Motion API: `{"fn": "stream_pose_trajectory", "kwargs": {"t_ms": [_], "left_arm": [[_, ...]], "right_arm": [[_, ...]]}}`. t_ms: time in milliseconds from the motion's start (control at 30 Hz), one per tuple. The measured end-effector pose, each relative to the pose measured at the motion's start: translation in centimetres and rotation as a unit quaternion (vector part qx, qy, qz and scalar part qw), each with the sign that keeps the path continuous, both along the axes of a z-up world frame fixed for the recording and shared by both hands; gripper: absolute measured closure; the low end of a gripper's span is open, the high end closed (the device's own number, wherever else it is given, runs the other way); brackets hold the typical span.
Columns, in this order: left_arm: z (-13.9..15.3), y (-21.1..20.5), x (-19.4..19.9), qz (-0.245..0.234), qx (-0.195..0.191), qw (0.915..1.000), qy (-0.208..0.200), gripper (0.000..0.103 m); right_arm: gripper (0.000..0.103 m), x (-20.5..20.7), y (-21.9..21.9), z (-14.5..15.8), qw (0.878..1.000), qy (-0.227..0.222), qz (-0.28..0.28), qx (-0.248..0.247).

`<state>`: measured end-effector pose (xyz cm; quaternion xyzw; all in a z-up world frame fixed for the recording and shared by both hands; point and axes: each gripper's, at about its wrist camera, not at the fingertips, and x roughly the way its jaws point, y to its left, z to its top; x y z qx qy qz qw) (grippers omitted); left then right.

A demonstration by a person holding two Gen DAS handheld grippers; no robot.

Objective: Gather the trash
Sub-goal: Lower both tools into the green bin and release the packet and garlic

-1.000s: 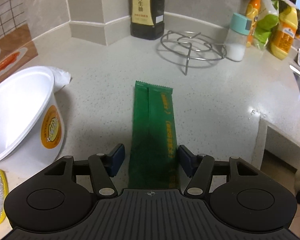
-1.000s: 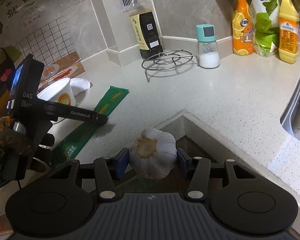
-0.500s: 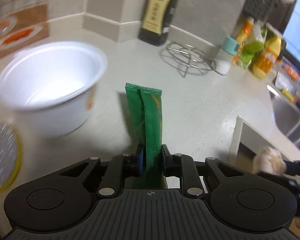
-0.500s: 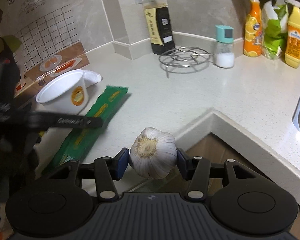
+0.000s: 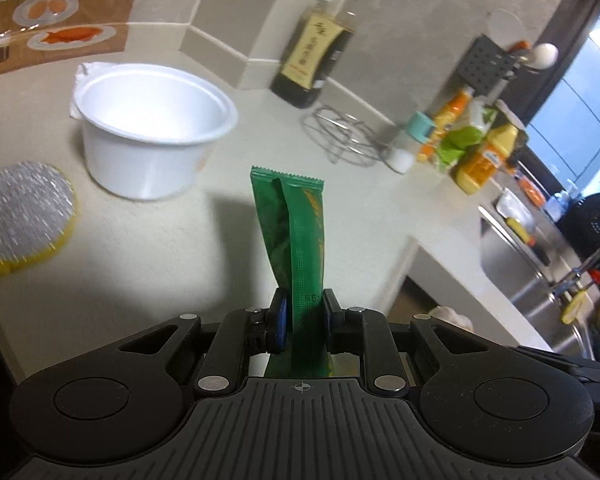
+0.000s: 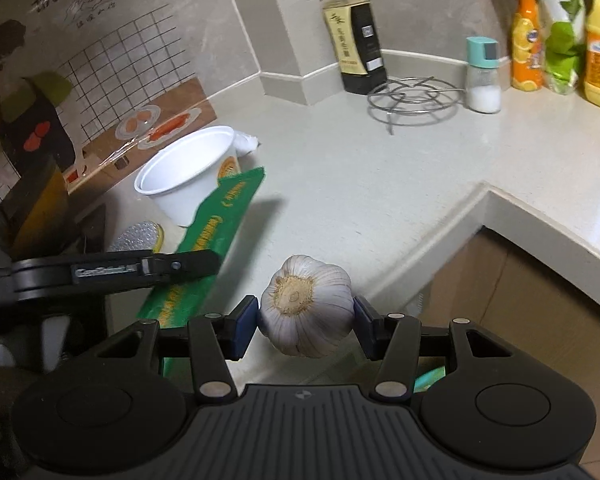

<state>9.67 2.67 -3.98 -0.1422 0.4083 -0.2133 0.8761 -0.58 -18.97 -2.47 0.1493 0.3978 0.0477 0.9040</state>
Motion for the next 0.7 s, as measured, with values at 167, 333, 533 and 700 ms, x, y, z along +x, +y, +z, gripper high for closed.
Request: {"fn": "stream_pose_trajectory", "kwargs": {"t_ms": [167,333,533,700], "left_arm": [[-0.4,-5.2,-4.8,-0.017,-0.011,0.9997,0.015,0.082],[-4.1,-11.7,-8.9,-0.065,-0.003,0.9963,0.056,0.082],[-16.0,-17.1,-10.6,-0.084,0.015,0.9796,0.182,0.082],[-29.1,-19.4,-9.6,-0.049,-0.005,0.9434,0.328,0.082]], "right_arm": [[0.052,-4.1,-4.2,-0.7,1.000,-0.013,-0.009,-0.004],[0.052,-10.0,-10.7,-3.2,0.999,-0.003,-0.051,-0.002],[0.052,-16.4,-17.4,-9.2,0.991,0.059,-0.117,-0.007],[0.052,-21.1,-20.9,-16.6,0.974,0.135,-0.181,0.004]]}}
